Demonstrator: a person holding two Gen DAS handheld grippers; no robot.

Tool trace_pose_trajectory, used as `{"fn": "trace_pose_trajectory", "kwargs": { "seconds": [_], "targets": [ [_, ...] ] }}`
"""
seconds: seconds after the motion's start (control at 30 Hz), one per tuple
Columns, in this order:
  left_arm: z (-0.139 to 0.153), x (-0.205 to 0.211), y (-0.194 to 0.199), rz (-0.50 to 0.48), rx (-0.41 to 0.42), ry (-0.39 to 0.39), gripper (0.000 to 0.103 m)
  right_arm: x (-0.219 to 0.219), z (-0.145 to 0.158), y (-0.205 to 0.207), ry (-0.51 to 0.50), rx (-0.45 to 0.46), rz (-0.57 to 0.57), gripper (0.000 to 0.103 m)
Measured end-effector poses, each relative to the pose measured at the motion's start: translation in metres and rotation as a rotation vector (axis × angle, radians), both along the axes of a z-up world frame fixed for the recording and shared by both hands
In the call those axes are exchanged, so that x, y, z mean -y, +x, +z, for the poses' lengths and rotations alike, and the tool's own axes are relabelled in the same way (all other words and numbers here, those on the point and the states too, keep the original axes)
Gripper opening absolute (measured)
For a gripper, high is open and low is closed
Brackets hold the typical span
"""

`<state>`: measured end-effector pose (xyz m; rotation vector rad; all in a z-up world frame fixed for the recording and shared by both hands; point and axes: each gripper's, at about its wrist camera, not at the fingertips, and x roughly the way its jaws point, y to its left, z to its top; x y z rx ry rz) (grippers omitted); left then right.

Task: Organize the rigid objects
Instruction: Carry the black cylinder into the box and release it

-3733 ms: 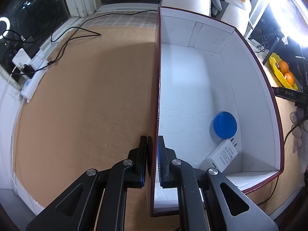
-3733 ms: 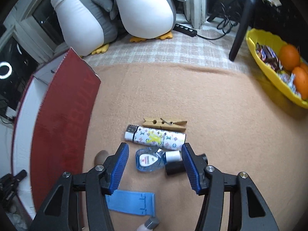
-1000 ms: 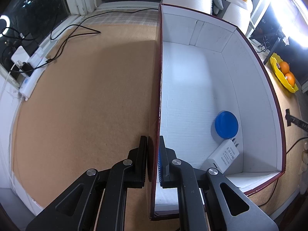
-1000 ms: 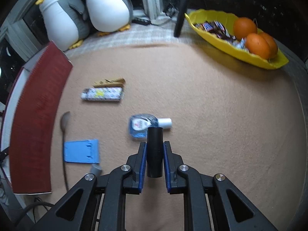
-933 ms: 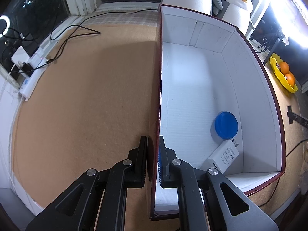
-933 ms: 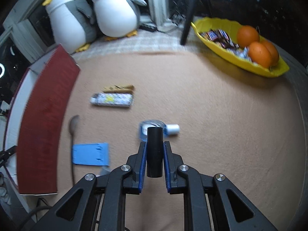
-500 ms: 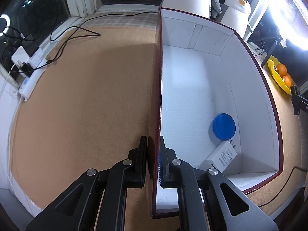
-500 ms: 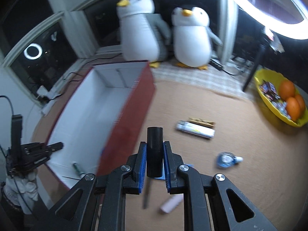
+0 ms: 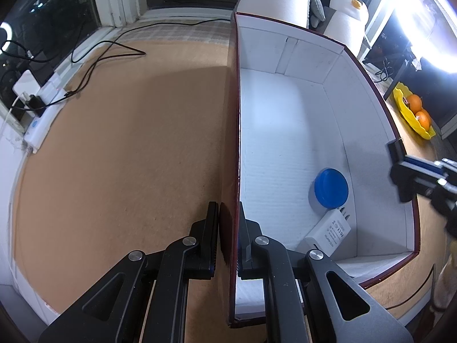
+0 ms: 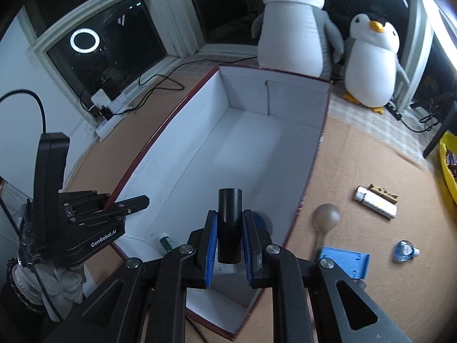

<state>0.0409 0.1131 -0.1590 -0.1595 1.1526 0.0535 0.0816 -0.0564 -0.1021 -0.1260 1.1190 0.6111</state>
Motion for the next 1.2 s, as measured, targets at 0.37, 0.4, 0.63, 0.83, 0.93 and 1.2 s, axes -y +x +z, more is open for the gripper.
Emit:
{"fn": "trace_pose_trajectory", "kwargs": {
  "seconds": [0.37,0.4,0.63,0.83,0.93,1.2],
  "targets": [
    [-0.001,0.000,0.002,-0.015,-0.002,0.002,0.008,-0.023,-0.021,-0.004,-0.001,-0.052,0.012,0.015],
    [-0.001,0.000,0.002,-0.014,-0.002,0.002,0.008,-0.023,-0.021,-0.003,-0.001,-0.053,0.012,0.015],
    [-0.001,0.001,0.003,-0.015,-0.004,0.006,0.008,-0.027,-0.020,-0.005,-0.001,-0.037,0.021,0.015],
    [-0.002,0.002,0.003,-0.014,-0.005,0.010,0.008,-0.024,-0.009,-0.007,0.026,0.005,0.029,0.055],
    [-0.002,0.003,0.003,-0.013,-0.006,0.011,0.008,-0.021,-0.002,-0.007,0.038,0.025,0.025,0.058],
    [-0.002,0.003,0.003,-0.013,-0.010,0.021,0.008,-0.002,0.007,0.000,0.069,0.044,-0.008,0.061]
  ]
}}
